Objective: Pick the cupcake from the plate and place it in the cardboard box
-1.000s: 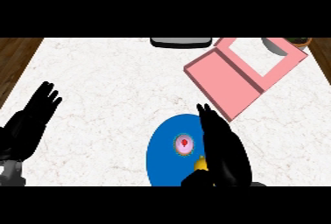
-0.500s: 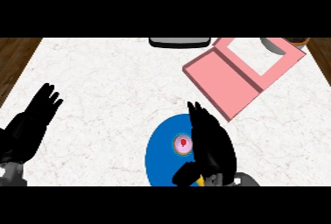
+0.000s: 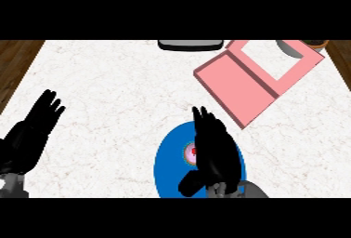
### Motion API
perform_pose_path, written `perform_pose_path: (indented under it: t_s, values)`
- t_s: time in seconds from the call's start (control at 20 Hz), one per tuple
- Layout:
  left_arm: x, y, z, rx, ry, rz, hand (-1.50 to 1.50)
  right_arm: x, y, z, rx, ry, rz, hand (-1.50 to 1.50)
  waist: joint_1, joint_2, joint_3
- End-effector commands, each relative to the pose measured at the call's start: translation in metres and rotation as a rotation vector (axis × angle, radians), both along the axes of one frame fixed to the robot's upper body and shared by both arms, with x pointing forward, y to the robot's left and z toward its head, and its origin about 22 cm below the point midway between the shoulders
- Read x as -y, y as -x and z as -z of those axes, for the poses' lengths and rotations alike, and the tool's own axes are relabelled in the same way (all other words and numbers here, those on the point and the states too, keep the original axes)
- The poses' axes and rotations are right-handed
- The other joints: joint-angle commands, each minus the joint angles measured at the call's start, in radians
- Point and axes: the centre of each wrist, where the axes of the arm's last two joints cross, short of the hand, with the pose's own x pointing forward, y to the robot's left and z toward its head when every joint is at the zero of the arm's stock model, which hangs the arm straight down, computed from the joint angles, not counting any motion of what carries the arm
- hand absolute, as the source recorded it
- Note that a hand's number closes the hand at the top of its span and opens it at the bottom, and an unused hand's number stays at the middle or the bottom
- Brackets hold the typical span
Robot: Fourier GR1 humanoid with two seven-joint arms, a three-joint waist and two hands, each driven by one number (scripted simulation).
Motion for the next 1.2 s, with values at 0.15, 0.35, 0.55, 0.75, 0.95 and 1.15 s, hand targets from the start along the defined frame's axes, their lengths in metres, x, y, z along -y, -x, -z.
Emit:
perform_pose_path:
  t_s: [0.15, 0.35, 0.55, 0.75, 0.95, 1.15]
  values:
    - [0.0, -0.009, -0.013, -0.006, 0.003, -0.001, 0.0, -0.016, -0.01, -0.005, -0.115, 0.148, 0.127, -1.5, 0.006, 0.001, 0.0]
    - [0.006, -0.002, -0.011, 0.015, 0.001, 0.017, 0.0, -0.022, -0.017, 0.01, -0.148, 0.154, 0.129, -1.5, 0.012, 0.001, 0.0]
    - [-0.006, 0.004, -0.007, 0.007, 0.001, -0.004, 0.0, -0.012, -0.025, 0.016, -0.175, 0.152, 0.145, -1.5, 0.005, 0.0, 0.0]
    - [0.002, -0.004, 0.0, -0.001, 0.017, -0.005, 0.0, -0.021, -0.027, 0.012, -0.188, 0.195, 0.148, -1.5, 0.001, 0.0, 0.0]
    - [0.005, -0.003, -0.005, -0.012, -0.002, 0.006, 0.0, -0.02, -0.024, 0.027, -0.21, 0.193, 0.147, -1.5, 0.002, 0.0, 0.0]
    - [-0.005, 0.003, -0.014, -0.005, -0.006, 0.012, 0.0, -0.024, -0.021, 0.024, -0.216, 0.192, 0.145, -1.5, 0.006, -0.002, 0.0]
